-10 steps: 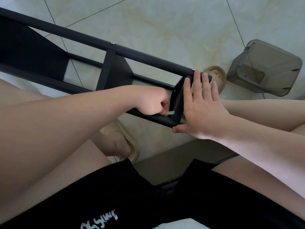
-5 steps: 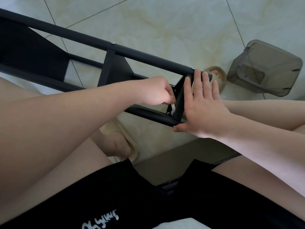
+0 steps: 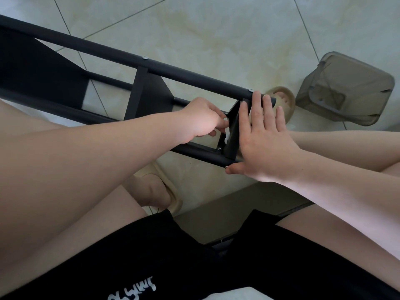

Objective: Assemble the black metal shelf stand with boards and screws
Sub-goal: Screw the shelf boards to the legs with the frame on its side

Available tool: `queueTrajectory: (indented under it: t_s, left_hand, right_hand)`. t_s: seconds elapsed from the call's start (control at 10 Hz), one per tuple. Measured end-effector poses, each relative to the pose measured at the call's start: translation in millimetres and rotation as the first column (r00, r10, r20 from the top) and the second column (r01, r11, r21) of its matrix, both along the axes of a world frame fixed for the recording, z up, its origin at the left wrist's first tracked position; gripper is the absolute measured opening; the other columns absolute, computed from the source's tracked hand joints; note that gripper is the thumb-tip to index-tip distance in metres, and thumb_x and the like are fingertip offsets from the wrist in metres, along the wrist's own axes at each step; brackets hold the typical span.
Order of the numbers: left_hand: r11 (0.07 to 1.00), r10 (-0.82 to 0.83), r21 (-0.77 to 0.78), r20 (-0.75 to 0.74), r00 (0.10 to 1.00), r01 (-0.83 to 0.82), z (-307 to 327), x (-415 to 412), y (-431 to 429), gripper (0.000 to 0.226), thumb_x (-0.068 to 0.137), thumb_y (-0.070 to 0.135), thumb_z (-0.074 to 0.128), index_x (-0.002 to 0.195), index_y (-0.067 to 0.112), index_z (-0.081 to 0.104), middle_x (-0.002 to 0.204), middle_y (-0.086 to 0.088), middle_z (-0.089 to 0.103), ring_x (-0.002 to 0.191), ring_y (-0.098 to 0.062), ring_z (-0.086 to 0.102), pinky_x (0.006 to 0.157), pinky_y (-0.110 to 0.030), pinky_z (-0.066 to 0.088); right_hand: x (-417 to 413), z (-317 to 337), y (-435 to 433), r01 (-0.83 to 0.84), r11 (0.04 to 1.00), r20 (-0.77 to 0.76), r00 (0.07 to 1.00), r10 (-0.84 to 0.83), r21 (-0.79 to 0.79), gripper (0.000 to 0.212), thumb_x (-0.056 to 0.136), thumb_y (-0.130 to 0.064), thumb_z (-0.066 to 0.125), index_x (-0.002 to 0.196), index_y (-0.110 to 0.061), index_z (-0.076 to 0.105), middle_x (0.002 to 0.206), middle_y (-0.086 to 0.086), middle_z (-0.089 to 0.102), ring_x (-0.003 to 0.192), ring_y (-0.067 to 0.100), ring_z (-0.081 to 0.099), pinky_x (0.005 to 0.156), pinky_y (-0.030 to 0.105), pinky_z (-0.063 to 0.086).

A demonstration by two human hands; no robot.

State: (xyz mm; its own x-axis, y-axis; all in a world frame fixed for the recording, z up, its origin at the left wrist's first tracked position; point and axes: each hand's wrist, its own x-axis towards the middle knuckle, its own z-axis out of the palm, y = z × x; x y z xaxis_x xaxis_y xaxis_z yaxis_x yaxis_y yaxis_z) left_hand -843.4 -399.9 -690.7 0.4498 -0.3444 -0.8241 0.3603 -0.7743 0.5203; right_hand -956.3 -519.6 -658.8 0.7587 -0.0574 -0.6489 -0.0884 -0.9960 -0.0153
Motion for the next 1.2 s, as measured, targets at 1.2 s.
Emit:
queueTrajectory:
  t_s: [1.2]
  left_hand:
    - [0.999,-0.026,0.039,-0.207,0.978,0.034,-0.5,-1.2,-3.3,0.010,0.097,0.025,0.060,0.099,0.019,0.067,0.075,0.010,0.076,0.080,-0.007,0.066,0.072,-0.025,0.048]
  right_hand:
    - [0.1,-0.3,0.0,-0.002,1.000,0.004,1.000,0.002,-0.006,0.142,0.074,-0.082,0.060,0.152,0.002,-0.023,0.157,0.030,-0.030,0.148,0.047,-0.024,0.123,0.059,-0.004]
